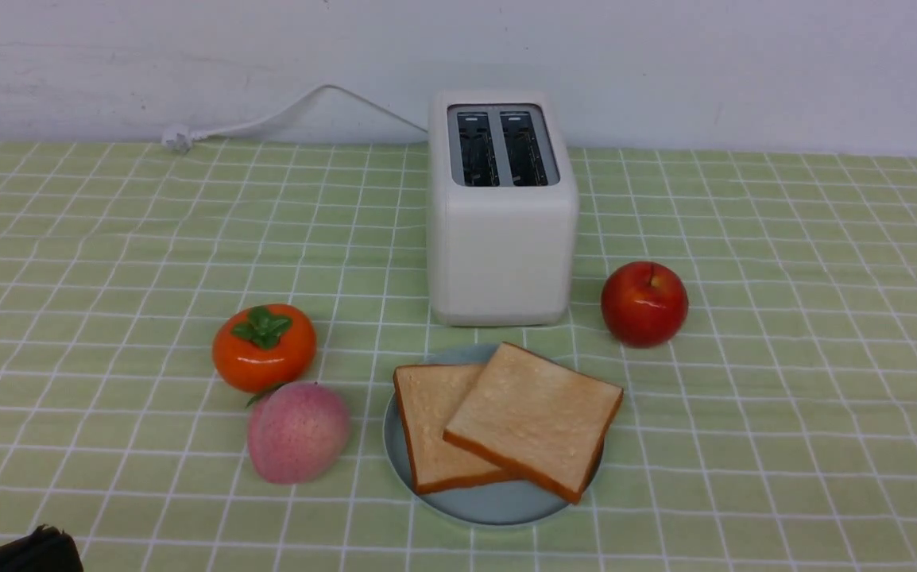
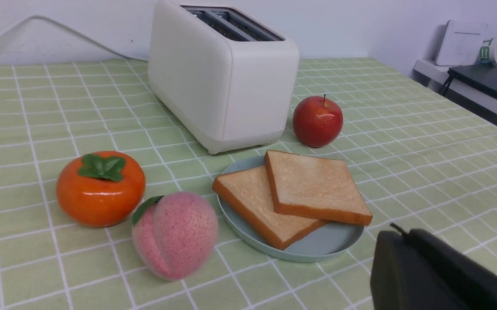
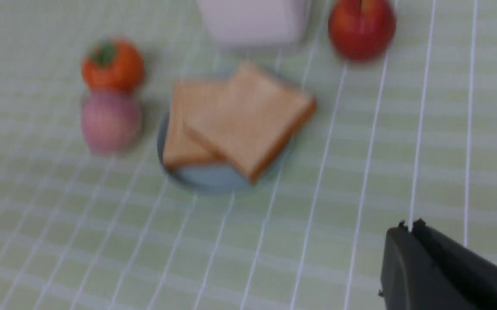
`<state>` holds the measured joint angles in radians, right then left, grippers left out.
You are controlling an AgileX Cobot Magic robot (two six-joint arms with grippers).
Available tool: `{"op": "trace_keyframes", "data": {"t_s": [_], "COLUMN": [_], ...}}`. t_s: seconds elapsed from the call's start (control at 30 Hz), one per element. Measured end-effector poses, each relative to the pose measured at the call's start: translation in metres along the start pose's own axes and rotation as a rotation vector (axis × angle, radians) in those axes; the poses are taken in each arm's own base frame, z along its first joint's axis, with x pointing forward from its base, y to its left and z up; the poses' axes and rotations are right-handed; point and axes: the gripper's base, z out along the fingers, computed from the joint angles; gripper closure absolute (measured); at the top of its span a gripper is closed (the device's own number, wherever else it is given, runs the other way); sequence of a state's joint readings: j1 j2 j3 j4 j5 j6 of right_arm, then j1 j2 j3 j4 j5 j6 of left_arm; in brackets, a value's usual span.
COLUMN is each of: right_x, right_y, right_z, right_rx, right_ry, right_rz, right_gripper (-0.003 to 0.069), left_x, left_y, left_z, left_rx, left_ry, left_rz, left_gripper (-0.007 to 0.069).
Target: Take toasted bread from bread machine on green coffee tablecloth place on plate.
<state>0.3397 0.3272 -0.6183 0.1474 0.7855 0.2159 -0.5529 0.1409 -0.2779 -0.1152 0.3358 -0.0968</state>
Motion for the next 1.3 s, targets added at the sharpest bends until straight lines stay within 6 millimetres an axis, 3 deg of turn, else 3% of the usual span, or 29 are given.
{"op": "trace_keyframes", "data": {"t_s": [0.17, 0.5, 0.77, 0.8, 1.3], "right_x": [0.026, 0.075, 0.108, 0.121, 0.128], "right_y": [-0.014, -0.036, -0.063, -0.070, -0.070], "right_z": [0.002, 0.035, 0.048, 0.053, 0.056], "right_rx": [-0.029, 0.030, 0.261, 0.310, 0.300], "right_ry": [-0.241, -0.143, -0.212, -0.203, -0.172], "right_rz": [-0.027, -0.044, -0.045, -0.054, -0.017], "right_gripper": [0.0648, 0.0642, 0.0679, 0.0679, 0.0678], "left_x": [0.000, 0.000, 0.001, 0.001, 0.002], "left_y": [0.000, 0.000, 0.000, 0.000, 0.000], "left_z": [0.000, 0.000, 0.000, 0.000, 0.000], "left_rx": [0.000, -0.001, -0.001, -0.001, -0.002], "left_ry": [0.002, 0.005, 0.007, 0.007, 0.017], "left_rz": [0.000, 0.000, 0.000, 0.000, 0.000], "left_gripper": [0.0637, 0.0637, 0.0636, 0.0635, 0.0622]}}
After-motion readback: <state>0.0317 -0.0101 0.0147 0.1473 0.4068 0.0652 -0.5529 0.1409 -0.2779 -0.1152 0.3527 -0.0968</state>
